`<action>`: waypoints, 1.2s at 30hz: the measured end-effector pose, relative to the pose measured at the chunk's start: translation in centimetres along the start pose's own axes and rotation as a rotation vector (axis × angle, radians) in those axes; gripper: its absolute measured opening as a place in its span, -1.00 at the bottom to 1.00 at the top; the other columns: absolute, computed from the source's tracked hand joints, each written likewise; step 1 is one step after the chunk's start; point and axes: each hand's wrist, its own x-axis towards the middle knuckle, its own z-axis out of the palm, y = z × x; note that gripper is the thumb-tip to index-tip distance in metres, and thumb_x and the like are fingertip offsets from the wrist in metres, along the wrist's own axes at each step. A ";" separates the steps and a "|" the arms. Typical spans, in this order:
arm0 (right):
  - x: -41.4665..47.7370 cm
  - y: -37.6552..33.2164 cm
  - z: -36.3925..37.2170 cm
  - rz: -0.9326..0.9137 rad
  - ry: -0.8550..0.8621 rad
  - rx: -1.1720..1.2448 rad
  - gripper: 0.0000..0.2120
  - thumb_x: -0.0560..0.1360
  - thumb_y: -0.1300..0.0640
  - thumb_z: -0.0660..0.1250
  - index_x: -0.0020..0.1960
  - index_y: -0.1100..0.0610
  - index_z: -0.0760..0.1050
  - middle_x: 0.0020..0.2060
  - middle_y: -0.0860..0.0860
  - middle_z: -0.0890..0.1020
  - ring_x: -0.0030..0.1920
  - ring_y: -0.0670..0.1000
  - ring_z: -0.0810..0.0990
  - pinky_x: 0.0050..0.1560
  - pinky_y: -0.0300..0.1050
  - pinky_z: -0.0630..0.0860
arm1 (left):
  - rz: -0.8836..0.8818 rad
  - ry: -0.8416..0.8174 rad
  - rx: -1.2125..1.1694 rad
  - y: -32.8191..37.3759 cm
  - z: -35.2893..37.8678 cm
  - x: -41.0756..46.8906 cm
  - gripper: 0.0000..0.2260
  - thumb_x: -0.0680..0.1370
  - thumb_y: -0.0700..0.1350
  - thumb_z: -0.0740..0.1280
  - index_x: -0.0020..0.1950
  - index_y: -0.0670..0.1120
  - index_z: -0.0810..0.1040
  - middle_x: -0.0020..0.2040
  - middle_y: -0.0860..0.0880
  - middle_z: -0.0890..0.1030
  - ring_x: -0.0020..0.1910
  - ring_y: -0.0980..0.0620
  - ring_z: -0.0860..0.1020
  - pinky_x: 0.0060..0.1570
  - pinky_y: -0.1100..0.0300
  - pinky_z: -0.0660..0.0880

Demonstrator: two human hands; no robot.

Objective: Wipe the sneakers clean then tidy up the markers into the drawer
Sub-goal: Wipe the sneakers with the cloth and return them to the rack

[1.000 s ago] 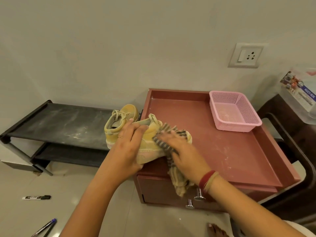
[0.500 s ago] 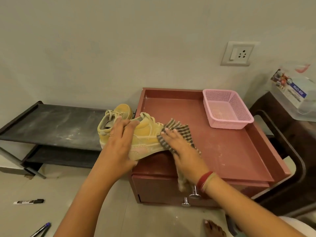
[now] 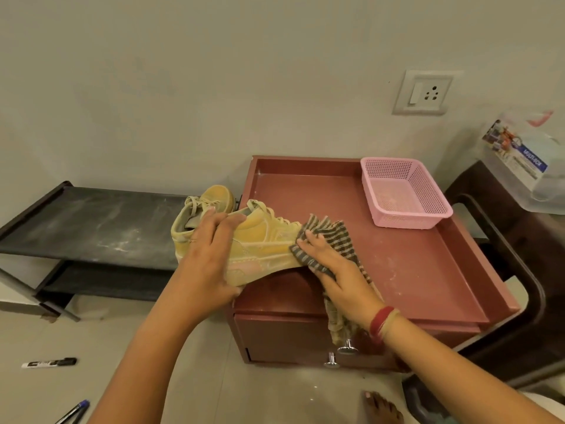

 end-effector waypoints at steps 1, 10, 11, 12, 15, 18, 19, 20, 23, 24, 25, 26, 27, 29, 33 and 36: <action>0.1 0.4 0.0 0.018 0.015 0.024 -0.41 0.54 0.39 0.15 0.39 -0.17 0.24 0.41 -0.24 0.22 0.45 -0.29 0.06 0.42 -0.42 0.00 | -0.005 -0.001 -0.008 0.0 0.0 0.0 -0.12 0.22 -0.21 0.57 0.44 0.02 0.20 0.33 0.11 0.15 0.42 0.18 -0.06 0.25 0.09 0.22; -0.1 1.0 0.0 0.120 0.105 0.071 -0.40 0.53 0.41 0.15 0.40 -0.13 0.22 0.43 -0.18 0.22 0.46 -0.22 0.11 0.42 -0.40 0.02 | 0.008 0.003 -0.019 0.4 0.0 0.0 -0.15 0.23 -0.19 0.59 0.42 0.01 0.23 0.33 0.11 0.16 0.43 0.13 -0.03 0.27 -0.04 0.26; 0.1 1.3 -0.3 0.172 0.148 0.089 -0.43 0.54 0.39 0.16 0.39 -0.12 0.21 0.42 -0.15 0.24 0.47 -0.15 0.16 0.41 -0.40 0.05 | 0.014 0.010 -0.021 0.4 0.0 0.0 -0.15 0.23 -0.19 0.59 0.41 0.01 0.24 0.33 0.11 0.17 0.43 0.14 -0.03 0.27 -0.03 0.26; 0.2 1.4 -0.3 0.208 0.160 0.085 -0.46 0.55 0.36 0.17 0.40 -0.11 0.20 0.42 -0.13 0.25 0.47 -0.12 0.18 0.40 -0.40 0.06 | 0.018 0.012 -0.024 0.4 0.0 0.1 -0.15 0.23 -0.19 0.59 0.41 0.01 0.24 0.33 0.11 0.17 0.43 0.15 -0.03 0.28 -0.03 0.24; -0.6 0.8 0.2 0.132 0.046 0.029 -0.48 0.57 0.33 0.16 0.45 -0.05 0.22 0.44 -0.18 0.18 0.46 -0.21 0.08 0.43 -0.37 0.02 | 0.003 0.001 -0.041 0.2 -0.1 0.2 -0.15 0.23 -0.17 0.59 0.42 -0.01 0.24 0.35 0.13 0.15 0.43 0.18 -0.06 0.31 -0.08 0.21; -0.2 1.9 -0.3 0.183 0.091 0.053 -0.50 0.56 0.33 0.17 0.44 0.01 0.26 0.41 -0.12 0.27 0.45 -0.14 0.19 0.40 -0.36 0.08 | 0.009 -0.012 -0.055 0.1 -0.1 0.3 -0.16 0.23 -0.17 0.58 0.41 0.02 0.23 0.35 0.13 0.16 0.46 0.12 -0.04 0.33 -0.15 0.23; 0.3 2.4 -0.7 0.240 0.114 0.077 -0.53 0.57 0.30 0.18 0.43 0.02 0.27 0.40 -0.07 0.33 0.44 -0.08 0.25 0.37 -0.36 0.12 | 0.008 -0.012 -0.063 0.1 -0.1 0.4 -0.16 0.23 -0.19 0.58 0.41 0.03 0.23 0.35 0.12 0.16 0.47 0.12 -0.05 0.33 -0.15 0.23; 0.8 2.6 -1.2 0.282 0.114 0.099 -0.56 0.57 0.27 0.19 0.43 0.05 0.28 0.38 -0.05 0.38 0.41 -0.07 0.29 0.33 -0.39 0.16 | 0.006 -0.014 -0.066 0.0 -0.1 0.4 -0.15 0.23 -0.20 0.57 0.41 0.03 0.23 0.35 0.12 0.16 0.47 0.12 -0.05 0.34 -0.15 0.23; 2.0 1.7 -2.8 0.292 0.244 0.244 -0.63 0.58 0.28 0.18 0.38 0.13 0.37 0.25 -0.09 0.47 0.30 -0.11 0.40 0.17 -0.55 0.26 | 0.027 -0.031 -0.024 -0.3 -0.1 0.3 -0.10 0.20 -0.18 0.60 0.41 0.09 0.18 0.36 0.11 0.15 0.48 0.10 -0.06 0.34 -0.14 0.24; 2.4 1.5 -3.5 0.283 0.331 0.226 -0.64 0.58 0.28 0.18 0.37 0.12 0.39 0.21 -0.10 0.48 0.26 -0.12 0.43 0.16 -0.51 0.30 | 0.040 -0.040 0.005 -0.4 -0.1 0.2 -0.05 0.17 -0.16 0.62 0.41 0.11 0.16 0.36 0.10 0.15 0.49 0.09 -0.06 0.34 -0.13 0.23; 2.7 1.5 -4.1 0.274 0.379 0.164 -0.64 0.58 0.26 0.18 0.36 0.10 0.40 0.19 -0.11 0.49 0.24 -0.12 0.44 0.19 -0.42 0.32 | 0.045 -0.051 0.030 -0.4 0.0 0.2 -0.01 0.15 -0.14 0.64 0.42 0.12 0.14 0.37 0.10 0.15 0.49 0.09 -0.07 0.35 -0.10 0.20; 3.0 1.4 -4.5 0.264 0.371 0.099 -0.64 0.58 0.24 0.18 0.36 0.07 0.40 0.20 -0.11 0.49 0.24 -0.12 0.43 0.23 -0.34 0.31 | 0.044 -0.056 0.045 -0.3 0.1 0.1 0.03 0.13 -0.10 0.65 0.44 0.13 0.12 0.38 0.11 0.13 0.49 0.11 -0.08 0.35 -0.07 0.15; 3.1 1.2 -4.4 0.255 0.327 0.060 -0.64 0.58 0.23 0.18 0.37 0.06 0.40 0.22 -0.11 0.49 0.26 -0.14 0.40 0.26 -0.32 0.28 | 0.046 -0.049 0.053 0.0 0.2 0.1 0.04 0.13 -0.04 0.64 0.47 0.11 0.11 0.39 0.12 0.11 0.48 0.12 -0.10 0.35 -0.04 0.11; 2.9 0.0 -2.8 0.185 0.180 0.072 -0.65 0.58 0.25 0.19 0.34 0.10 0.43 0.22 -0.10 0.49 0.28 -0.15 0.39 0.24 -0.44 0.25 | 0.091 0.000 0.060 0.6 0.6 0.1 -0.03 0.17 0.03 0.62 0.46 0.02 0.19 0.39 0.08 0.15 0.50 0.03 -0.04 0.36 -0.04 0.08; 1.6 -2.1 -0.1 -0.002 0.080 0.048 -0.62 0.55 0.29 0.20 0.35 0.10 0.42 0.23 -0.15 0.46 0.29 -0.20 0.37 0.32 -0.44 0.22 | 0.169 0.036 0.059 0.6 1.2 -0.1 -0.41 0.25 -0.05 0.58 0.19 -0.08 0.42 0.26 -0.01 0.34 0.46 -0.06 0.15 0.35 0.02 0.15; 1.6 0.2 -1.1 0.072 -0.006 -0.139 -0.53 0.53 0.33 0.17 0.40 0.07 0.35 0.39 -0.06 0.39 0.41 -0.11 0.28 0.44 -0.19 0.19 | 0.181 0.013 0.050 -0.1 1.2 0.0 -0.53 0.28 -0.15 0.57 0.03 0.00 0.38 0.14 0.07 0.37 0.43 0.06 0.16 0.33 0.10 0.16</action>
